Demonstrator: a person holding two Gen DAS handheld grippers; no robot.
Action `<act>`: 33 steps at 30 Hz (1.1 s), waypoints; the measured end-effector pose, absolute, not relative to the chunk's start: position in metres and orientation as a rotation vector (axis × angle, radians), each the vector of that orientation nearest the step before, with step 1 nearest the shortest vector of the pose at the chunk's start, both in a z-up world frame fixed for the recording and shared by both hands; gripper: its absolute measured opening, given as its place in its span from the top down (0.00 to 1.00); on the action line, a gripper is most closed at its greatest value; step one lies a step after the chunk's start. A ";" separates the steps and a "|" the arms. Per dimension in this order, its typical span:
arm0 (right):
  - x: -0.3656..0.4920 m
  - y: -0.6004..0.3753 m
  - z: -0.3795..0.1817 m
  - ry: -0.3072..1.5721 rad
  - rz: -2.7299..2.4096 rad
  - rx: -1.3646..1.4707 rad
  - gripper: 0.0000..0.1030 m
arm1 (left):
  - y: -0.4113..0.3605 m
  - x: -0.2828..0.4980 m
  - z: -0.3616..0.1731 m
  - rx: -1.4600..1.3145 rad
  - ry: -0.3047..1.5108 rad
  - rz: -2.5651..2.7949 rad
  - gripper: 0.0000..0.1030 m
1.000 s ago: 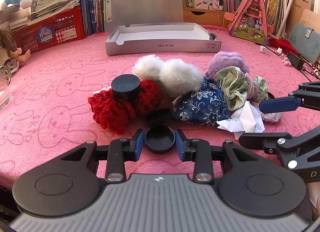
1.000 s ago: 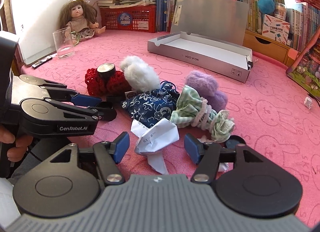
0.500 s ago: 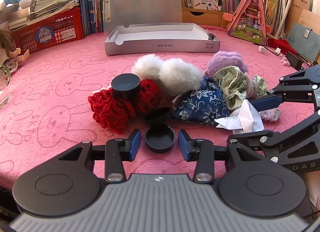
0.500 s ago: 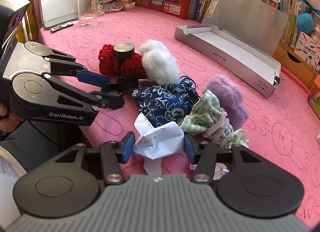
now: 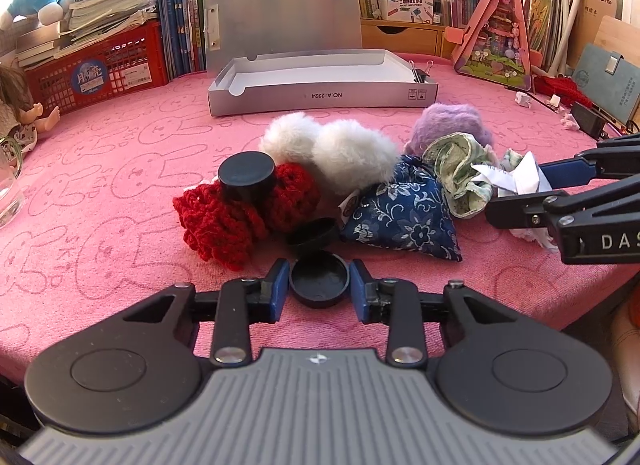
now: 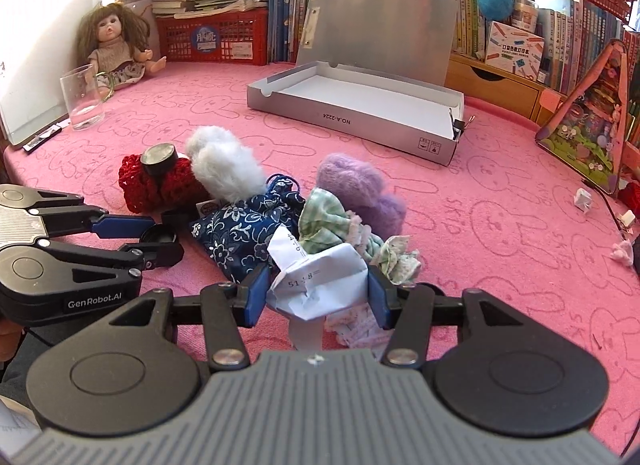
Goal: Organize objects
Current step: 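Carry the black lid in the left tool while the right tool carries the paper to the white box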
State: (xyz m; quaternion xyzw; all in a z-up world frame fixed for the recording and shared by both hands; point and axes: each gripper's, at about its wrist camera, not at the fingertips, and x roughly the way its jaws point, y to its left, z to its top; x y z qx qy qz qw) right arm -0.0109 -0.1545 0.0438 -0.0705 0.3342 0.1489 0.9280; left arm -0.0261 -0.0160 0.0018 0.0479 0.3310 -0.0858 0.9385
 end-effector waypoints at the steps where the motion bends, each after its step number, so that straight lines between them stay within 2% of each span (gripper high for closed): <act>1: -0.011 -0.155 0.046 0.680 0.297 -0.138 0.46 | -0.016 -0.026 0.002 0.097 0.675 -0.177 0.63; 22: 0.014 -0.182 0.063 0.677 0.185 0.045 0.46 | -0.009 -0.007 0.042 0.033 0.601 -0.210 0.63; 28: 0.021 -0.182 0.044 0.727 0.160 0.039 0.45 | 0.004 0.007 0.041 -0.056 0.628 -0.219 0.63; 33: 0.019 -0.188 0.055 0.691 0.163 0.062 0.45 | 0.005 0.008 0.044 -0.051 0.606 -0.225 0.63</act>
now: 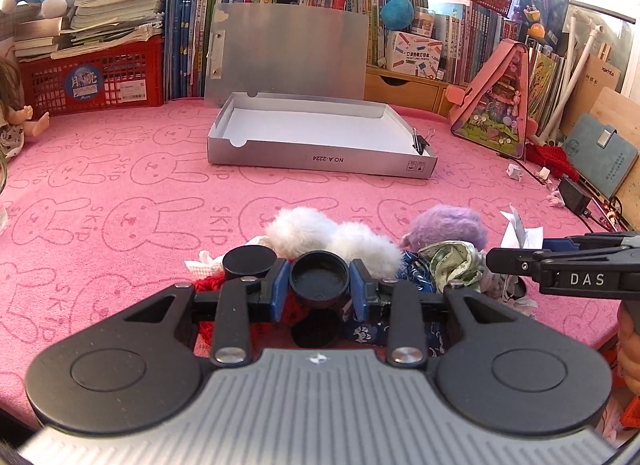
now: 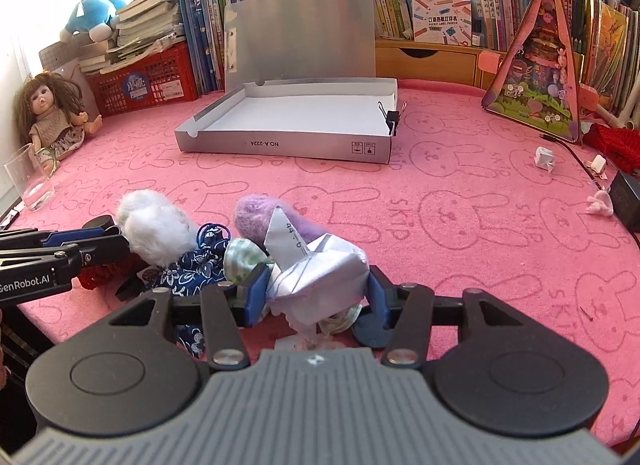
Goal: Organize objects
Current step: 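Carry the black lid in the left tool while the right tool carries the paper to the white box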
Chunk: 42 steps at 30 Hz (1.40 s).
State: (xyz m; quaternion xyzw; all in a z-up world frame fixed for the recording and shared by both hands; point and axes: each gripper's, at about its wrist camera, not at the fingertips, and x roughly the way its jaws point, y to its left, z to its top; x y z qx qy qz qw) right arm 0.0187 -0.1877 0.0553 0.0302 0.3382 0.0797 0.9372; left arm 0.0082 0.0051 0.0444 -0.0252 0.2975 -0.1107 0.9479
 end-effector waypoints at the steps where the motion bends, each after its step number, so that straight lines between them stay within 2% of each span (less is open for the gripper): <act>1: 0.019 -0.189 0.058 0.683 0.161 0.067 0.45 | 0.005 0.008 0.046 -0.051 0.597 -0.226 0.63; 12: 0.033 -0.197 0.075 0.658 0.160 0.098 0.45 | 0.008 0.025 0.070 -0.031 0.534 -0.201 0.63; 30: 0.080 -0.216 0.095 0.633 0.127 0.134 0.45 | 0.028 0.106 0.085 -0.072 0.569 -0.137 0.63; 42: 0.168 -0.224 0.105 0.702 0.162 0.231 0.45 | 0.026 0.193 0.091 -0.071 0.580 -0.113 0.63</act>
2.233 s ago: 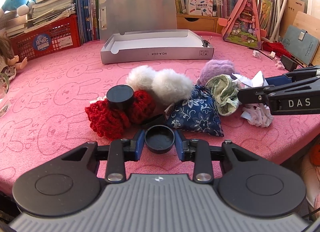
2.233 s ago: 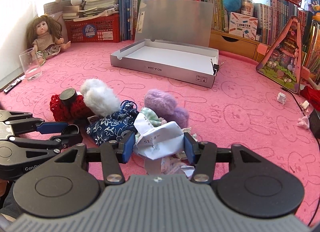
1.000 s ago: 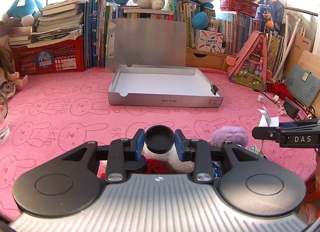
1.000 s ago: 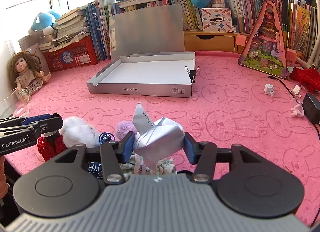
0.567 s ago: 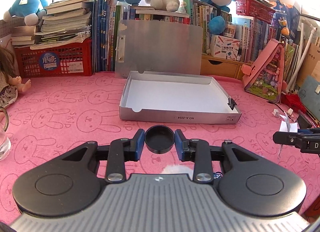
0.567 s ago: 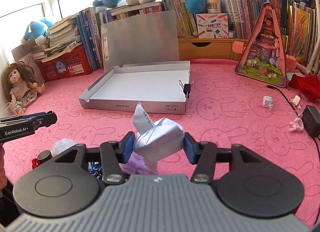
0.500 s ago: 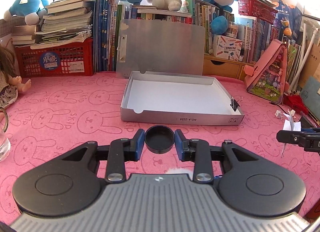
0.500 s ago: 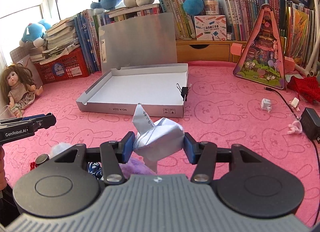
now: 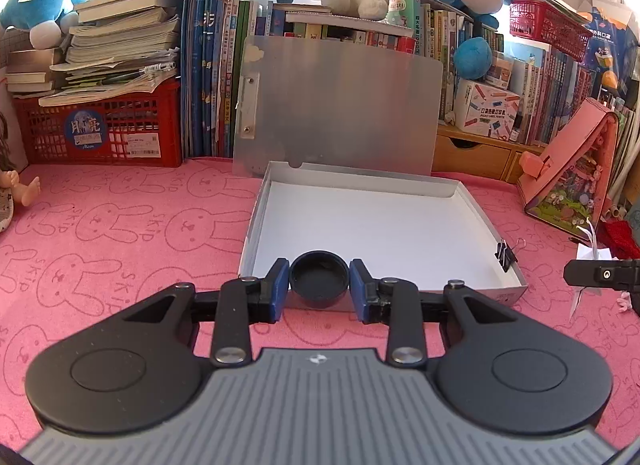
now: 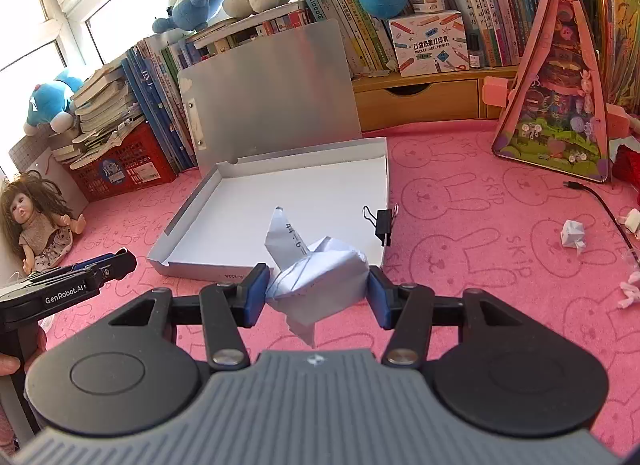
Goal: Organize objects
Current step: 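Carry the black lid in the left tool while the right tool carries the paper to the white box, then lower and open the left tool in the box while the right tool releases the paper there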
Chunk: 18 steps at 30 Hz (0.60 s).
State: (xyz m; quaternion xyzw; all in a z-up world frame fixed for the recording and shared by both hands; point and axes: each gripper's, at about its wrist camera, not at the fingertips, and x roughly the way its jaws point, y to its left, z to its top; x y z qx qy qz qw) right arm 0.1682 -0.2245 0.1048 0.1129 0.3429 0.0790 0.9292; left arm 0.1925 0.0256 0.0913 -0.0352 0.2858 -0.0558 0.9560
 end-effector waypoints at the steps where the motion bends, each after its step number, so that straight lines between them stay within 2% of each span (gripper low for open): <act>1: 0.178 -0.224 0.105 0.709 0.155 0.230 0.45 | 0.025 0.200 0.091 -0.069 0.584 -0.111 0.63; 10: 0.254 -0.207 0.081 0.785 0.125 0.242 0.44 | 0.012 0.285 0.065 -0.037 0.670 -0.053 0.63; 18: 0.295 -0.195 0.072 0.813 0.117 0.224 0.44 | 0.004 0.336 0.064 0.016 0.710 -0.030 0.63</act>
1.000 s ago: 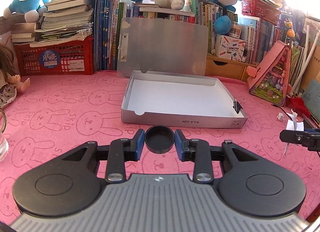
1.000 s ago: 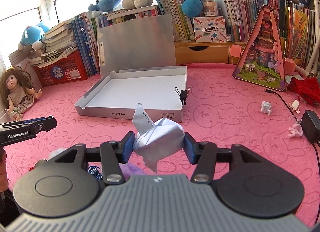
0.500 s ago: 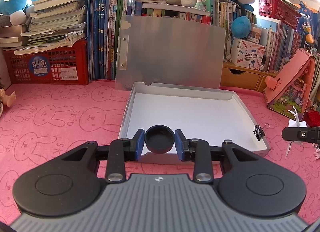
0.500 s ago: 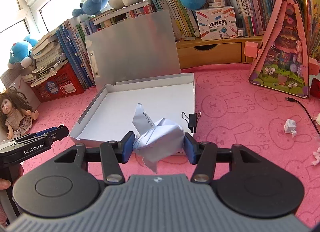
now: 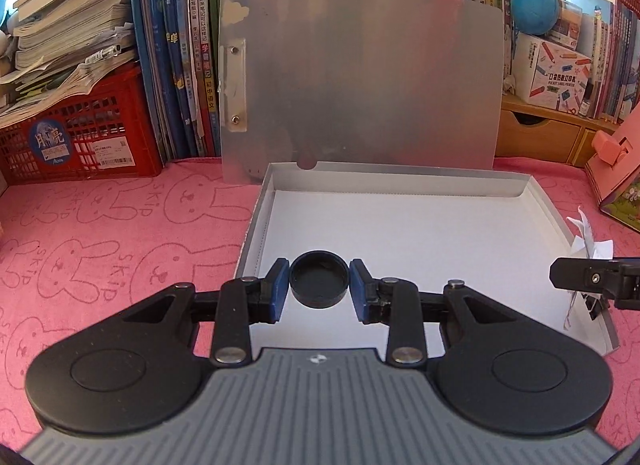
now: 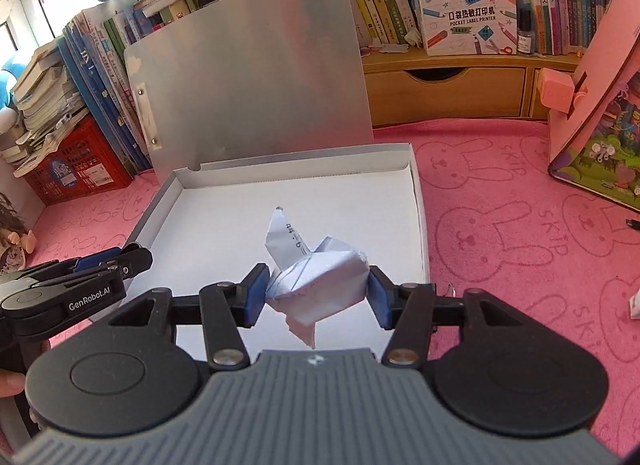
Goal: Organize objects
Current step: 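Lower and open the left tool in the box while the right tool releases the paper there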
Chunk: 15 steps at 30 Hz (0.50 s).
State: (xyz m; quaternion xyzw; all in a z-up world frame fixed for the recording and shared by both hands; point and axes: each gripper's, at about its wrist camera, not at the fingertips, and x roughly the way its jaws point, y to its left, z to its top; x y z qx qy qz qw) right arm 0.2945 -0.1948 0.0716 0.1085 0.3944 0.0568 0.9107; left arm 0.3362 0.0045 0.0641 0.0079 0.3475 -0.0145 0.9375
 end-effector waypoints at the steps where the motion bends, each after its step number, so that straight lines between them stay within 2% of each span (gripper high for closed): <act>1: 0.300 -0.195 0.073 0.814 0.114 0.231 0.44 | 0.005 0.343 0.065 0.014 0.716 -0.025 0.63; 7: 0.323 -0.197 0.081 0.796 0.103 0.232 0.43 | 0.003 0.377 0.076 -0.005 0.717 -0.032 0.63; 15: 0.330 -0.193 0.057 0.832 0.131 0.240 0.43 | -0.005 0.389 0.057 0.033 0.756 -0.038 0.63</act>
